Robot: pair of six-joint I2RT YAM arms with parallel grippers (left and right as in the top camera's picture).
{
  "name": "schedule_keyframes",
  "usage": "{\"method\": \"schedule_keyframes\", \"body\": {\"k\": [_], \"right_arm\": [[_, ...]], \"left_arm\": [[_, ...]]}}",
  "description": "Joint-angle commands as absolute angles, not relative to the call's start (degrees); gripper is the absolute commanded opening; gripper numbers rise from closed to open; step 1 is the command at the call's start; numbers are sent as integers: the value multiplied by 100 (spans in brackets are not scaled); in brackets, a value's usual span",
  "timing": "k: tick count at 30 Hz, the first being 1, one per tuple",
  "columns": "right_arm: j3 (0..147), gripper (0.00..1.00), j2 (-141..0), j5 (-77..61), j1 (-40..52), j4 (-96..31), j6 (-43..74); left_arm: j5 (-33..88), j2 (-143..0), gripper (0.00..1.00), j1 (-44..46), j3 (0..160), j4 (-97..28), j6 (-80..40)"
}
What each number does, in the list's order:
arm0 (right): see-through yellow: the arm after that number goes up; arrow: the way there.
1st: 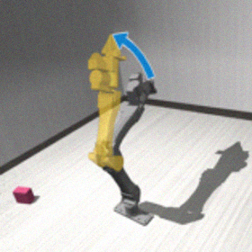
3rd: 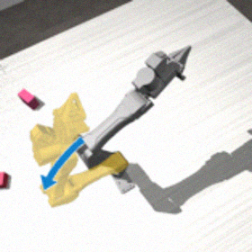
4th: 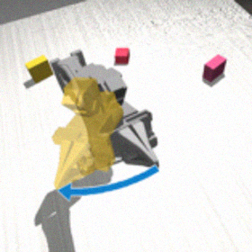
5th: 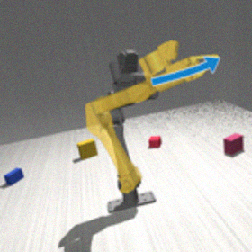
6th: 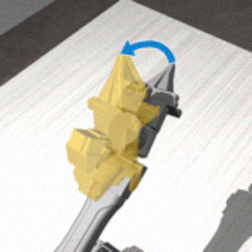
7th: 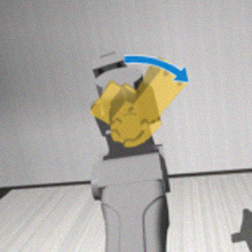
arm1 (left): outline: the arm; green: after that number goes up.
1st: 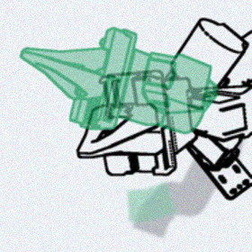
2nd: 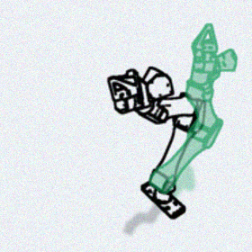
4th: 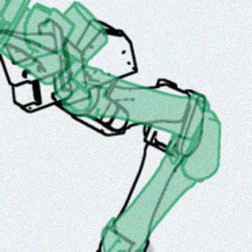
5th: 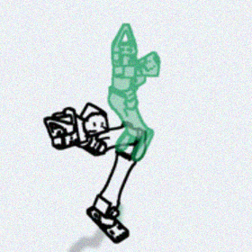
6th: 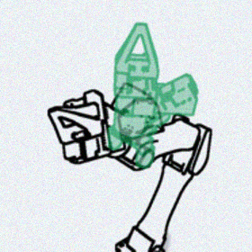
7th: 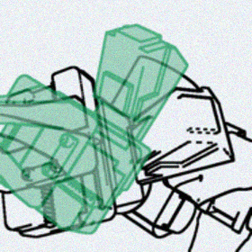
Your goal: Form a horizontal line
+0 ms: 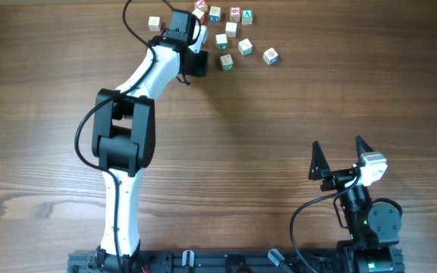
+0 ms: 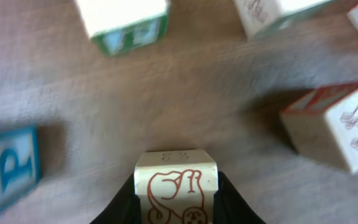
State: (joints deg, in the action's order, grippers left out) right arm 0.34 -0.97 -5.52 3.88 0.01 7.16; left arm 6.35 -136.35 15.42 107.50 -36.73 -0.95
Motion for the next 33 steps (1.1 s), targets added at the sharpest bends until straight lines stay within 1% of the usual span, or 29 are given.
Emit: {"method": "schedule_keyframes", "body": {"k": [1,4,7,9,10,14,17,19,21,24,25,26,29,30,31,33], "right_arm": [[30,100,-80,-554,408,32,609],[30,100,-80,-552,408,32,609],[30,100,-80,-552,408,32,609],[30,100,-80,-552,408,32,607],[30,100,-80,-552,408,32,609],[30,100,-80,-554,408,32,607],[30,100,-80,-552,408,32,609],[30,99,-80,-552,408,32,607],[30,100,-80,-552,408,32,607],[30,100,-80,-552,408,32,609],[30,100,-80,-552,408,32,607],[30,100,-80,-552,408,32,607],[30,100,-80,-552,408,32,609],[30,100,-80,-552,408,32,607],[30,100,-80,-552,408,32,607],[30,100,-80,-552,408,32,607]], "left_arm": [[814,-13450,10,1678,10696,-4421,-1105],[1153,-13413,10,1935,10694,-5148,-1431],[1369,-13415,10,2268,10648,-5625,-1647],[1367,-13415,10,2567,10624,-5822,-1820],[1361,-13415,12,2692,10604,-5841,-1850],[1330,-13415,18,3424,10401,-5555,-2091],[849,-13415,24,3841,10191,-5098,-2388],[429,-13415,24,4093,10051,-4829,-2670],[161,-13415,22,4233,10044,-4814,-2773],[141,-13415,19,4276,10047,-4786,-2797],[139,-13415,21,4268,10047,-4792,-2856],[141,-13415,29,4259,10047,-4797,-2910],[143,-13415,60,4244,10044,-4797,-2926],[143,-13415,73,4244,10047,-4799,-2923],[143,-13415,100,4244,10047,-4805,-2923],[141,-13415,100,4241,10044,-4818,-2921]]}}
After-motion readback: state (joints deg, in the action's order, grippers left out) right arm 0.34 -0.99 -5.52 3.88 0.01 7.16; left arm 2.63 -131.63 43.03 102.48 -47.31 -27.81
